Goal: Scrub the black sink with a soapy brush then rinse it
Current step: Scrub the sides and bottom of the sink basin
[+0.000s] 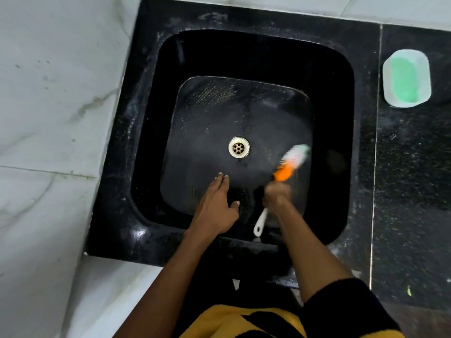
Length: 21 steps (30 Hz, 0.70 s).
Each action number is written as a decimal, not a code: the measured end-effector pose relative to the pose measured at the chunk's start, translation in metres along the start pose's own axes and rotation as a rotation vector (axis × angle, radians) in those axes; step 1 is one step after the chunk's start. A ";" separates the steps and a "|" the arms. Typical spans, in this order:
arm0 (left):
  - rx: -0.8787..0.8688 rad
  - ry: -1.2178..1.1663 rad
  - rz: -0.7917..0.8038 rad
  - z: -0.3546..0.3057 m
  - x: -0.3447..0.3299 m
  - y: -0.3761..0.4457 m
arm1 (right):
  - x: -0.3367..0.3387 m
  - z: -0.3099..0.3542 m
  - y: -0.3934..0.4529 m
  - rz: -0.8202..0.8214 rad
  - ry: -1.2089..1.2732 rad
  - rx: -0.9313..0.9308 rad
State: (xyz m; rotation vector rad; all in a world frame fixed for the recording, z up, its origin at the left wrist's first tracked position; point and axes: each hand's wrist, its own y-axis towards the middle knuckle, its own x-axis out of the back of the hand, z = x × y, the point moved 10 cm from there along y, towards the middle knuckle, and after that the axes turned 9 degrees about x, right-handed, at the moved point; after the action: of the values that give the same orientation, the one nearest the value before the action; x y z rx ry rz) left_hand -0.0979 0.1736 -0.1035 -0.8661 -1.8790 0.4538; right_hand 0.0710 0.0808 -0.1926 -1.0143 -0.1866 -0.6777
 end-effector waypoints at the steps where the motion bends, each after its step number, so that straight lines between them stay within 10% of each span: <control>1: 0.005 -0.005 -0.003 0.000 0.000 0.001 | -0.019 0.009 -0.006 0.091 -0.013 0.025; 5: 0.029 -0.042 -0.008 0.006 0.002 0.002 | -0.039 0.031 -0.006 0.194 -0.014 0.032; 13: 0.048 -0.108 0.006 0.010 0.001 0.002 | 0.041 -0.012 0.019 -0.208 -0.074 -0.108; 17: 0.039 -0.093 0.016 0.009 0.000 0.003 | -0.003 0.011 0.019 0.040 -0.224 0.065; 21: 0.047 -0.124 0.022 0.011 0.003 0.001 | 0.055 0.038 0.036 -0.227 -0.124 0.084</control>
State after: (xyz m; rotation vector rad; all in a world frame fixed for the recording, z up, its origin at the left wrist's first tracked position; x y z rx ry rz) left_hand -0.1086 0.1767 -0.1075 -0.8445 -1.9655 0.5745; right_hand 0.1421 0.1007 -0.1737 -0.9627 -0.4401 -0.8063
